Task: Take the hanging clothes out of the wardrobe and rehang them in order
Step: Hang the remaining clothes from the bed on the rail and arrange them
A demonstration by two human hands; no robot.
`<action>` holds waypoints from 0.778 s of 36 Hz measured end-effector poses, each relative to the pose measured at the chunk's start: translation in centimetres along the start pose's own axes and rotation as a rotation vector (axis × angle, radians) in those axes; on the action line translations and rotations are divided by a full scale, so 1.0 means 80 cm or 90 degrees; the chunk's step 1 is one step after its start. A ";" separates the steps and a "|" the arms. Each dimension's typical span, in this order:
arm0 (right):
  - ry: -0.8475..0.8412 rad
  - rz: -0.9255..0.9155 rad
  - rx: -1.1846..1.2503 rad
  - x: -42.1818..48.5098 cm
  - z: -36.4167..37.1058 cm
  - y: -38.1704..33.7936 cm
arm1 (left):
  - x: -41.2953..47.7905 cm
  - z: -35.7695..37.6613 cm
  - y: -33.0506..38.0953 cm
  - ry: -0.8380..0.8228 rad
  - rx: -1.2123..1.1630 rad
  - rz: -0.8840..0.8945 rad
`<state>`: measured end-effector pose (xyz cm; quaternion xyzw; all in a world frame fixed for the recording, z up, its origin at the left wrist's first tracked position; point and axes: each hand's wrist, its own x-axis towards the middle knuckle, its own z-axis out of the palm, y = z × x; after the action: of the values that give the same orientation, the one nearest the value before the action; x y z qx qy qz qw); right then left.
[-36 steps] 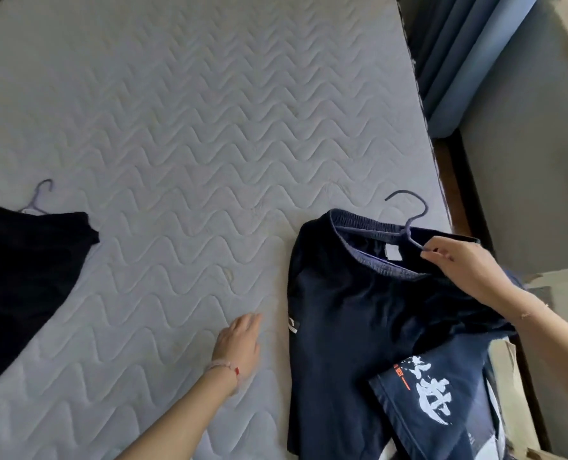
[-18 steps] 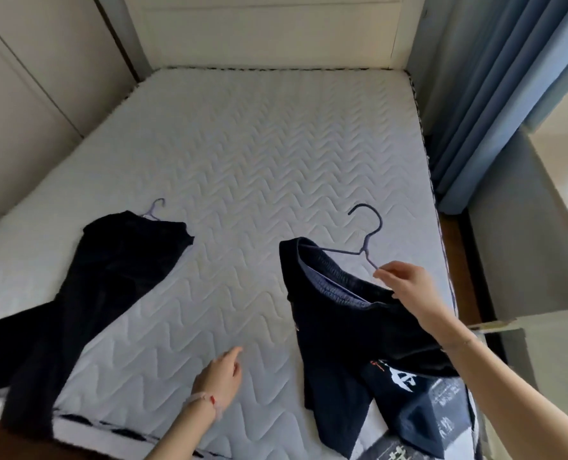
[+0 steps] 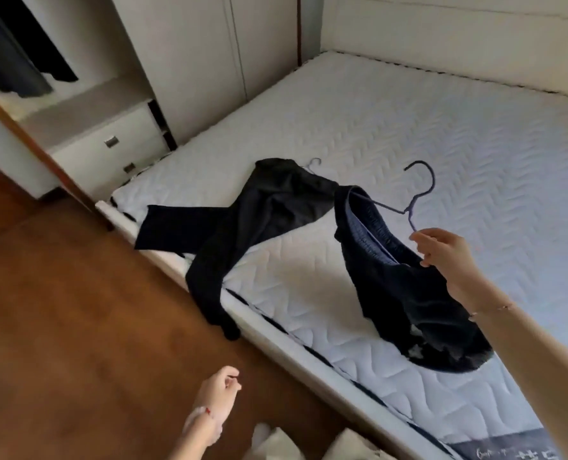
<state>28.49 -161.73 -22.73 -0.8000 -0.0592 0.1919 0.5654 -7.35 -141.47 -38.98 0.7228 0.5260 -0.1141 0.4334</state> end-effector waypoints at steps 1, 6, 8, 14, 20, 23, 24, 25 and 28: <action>-0.003 0.003 0.009 -0.003 0.021 -0.003 | -0.003 -0.012 -0.015 0.000 -0.011 -0.003; -0.019 0.022 0.028 -0.018 0.116 -0.001 | -0.010 -0.064 -0.062 0.003 -0.057 -0.012; -0.021 0.030 0.032 -0.022 0.148 0.000 | -0.003 -0.082 -0.070 0.008 -0.070 -0.007; -0.021 0.039 0.028 -0.011 0.213 -0.009 | 0.045 -0.131 -0.057 0.012 -0.090 0.022; 0.014 0.071 0.016 0.046 0.252 -0.014 | 0.134 -0.168 -0.006 -0.024 0.006 0.090; 0.044 0.096 0.017 0.091 0.272 -0.012 | 0.195 -0.194 0.043 -0.030 0.083 0.132; 0.055 0.104 0.016 0.107 0.279 -0.011 | 0.215 -0.204 0.063 -0.031 0.117 0.150; 0.066 0.112 0.014 0.123 0.285 -0.010 | 0.235 -0.215 0.084 -0.031 0.156 0.171; 0.104 0.138 0.007 0.164 0.300 -0.011 | 0.290 -0.247 0.152 -0.023 0.269 0.241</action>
<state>31.64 -136.16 -31.97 -0.8116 0.0749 0.1866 0.5486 7.11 -112.27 -35.41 0.8805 0.3382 -0.1509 0.2958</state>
